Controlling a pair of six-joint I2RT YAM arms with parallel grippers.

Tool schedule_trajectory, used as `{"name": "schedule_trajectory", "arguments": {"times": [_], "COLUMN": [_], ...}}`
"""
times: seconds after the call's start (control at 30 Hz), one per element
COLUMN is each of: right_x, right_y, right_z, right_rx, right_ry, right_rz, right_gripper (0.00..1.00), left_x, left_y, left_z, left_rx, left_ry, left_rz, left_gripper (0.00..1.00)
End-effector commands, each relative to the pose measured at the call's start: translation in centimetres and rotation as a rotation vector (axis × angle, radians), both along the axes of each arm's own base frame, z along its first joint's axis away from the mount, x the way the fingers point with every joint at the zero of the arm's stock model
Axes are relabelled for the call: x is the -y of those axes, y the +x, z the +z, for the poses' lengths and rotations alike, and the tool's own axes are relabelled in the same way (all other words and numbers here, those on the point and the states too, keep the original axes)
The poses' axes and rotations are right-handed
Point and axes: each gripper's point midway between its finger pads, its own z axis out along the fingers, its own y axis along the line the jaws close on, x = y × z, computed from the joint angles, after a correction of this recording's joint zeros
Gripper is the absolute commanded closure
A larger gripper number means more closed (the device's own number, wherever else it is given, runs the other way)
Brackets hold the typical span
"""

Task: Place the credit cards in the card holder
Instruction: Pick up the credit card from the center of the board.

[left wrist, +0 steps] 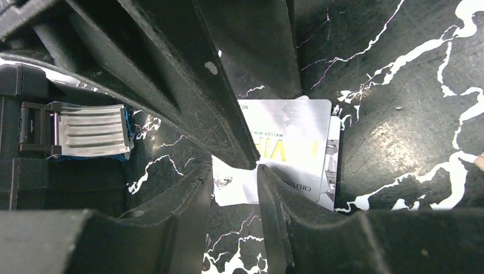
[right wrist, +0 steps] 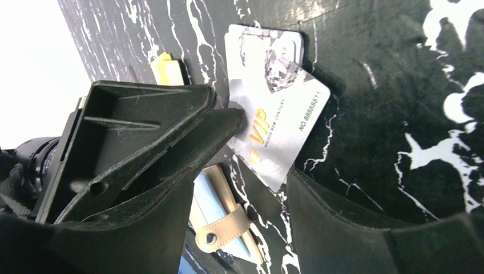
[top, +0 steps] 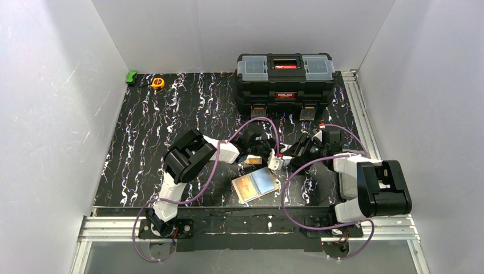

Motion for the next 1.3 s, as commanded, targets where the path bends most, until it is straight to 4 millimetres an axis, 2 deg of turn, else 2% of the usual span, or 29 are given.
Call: {"name": "schedule_trajectory", "arguments": {"times": [0.0,0.23,0.37,0.43,0.57,0.7,0.77,0.97,1.27], "right_x": [-0.7,-1.1,0.4,1.2,2.1,2.0,1.8,1.6,1.8], "right_y": [0.9,1.0,1.0,1.2,1.5,1.6,1.7,1.7,1.2], "right_z": [2.2,2.5,1.3,1.6,1.9,1.1,0.7,-0.3,-0.9], "right_rx": [0.103,0.116,0.074,0.094,0.094,0.06,0.049,0.026,0.014], "right_ry": [0.053,0.094,-0.011,-0.056,-0.113,-0.112,-0.105,-0.093,-0.09], "right_rz": [0.011,0.004,-0.05,-0.08,-0.108,-0.104,-0.102,-0.101,-0.117], "right_gripper": [0.32,0.32,0.31,0.29,0.26,0.25,0.25,0.26,0.25], "left_x": [-0.1,-0.3,-0.3,-0.2,0.7,1.4,1.3,0.4,-0.1], "left_y": [-1.4,-1.6,-1.4,-1.2,0.1,1.5,1.8,2.2,1.2], "left_z": [-0.8,-1.1,-1.0,-0.7,1.4,3.7,4.2,3.2,0.9], "left_rx": [-0.042,-0.052,-0.043,-0.037,-0.036,-0.032,-0.033,-0.026,-0.044], "left_ry": [0.004,0.017,0.015,0.006,-0.042,-0.08,-0.08,-0.06,-0.006], "left_rz": [-0.04,-0.04,-0.032,-0.027,0.022,0.074,0.092,0.133,0.082], "left_gripper": [0.66,0.66,0.67,0.67,0.65,0.64,0.64,0.63,0.61]}}
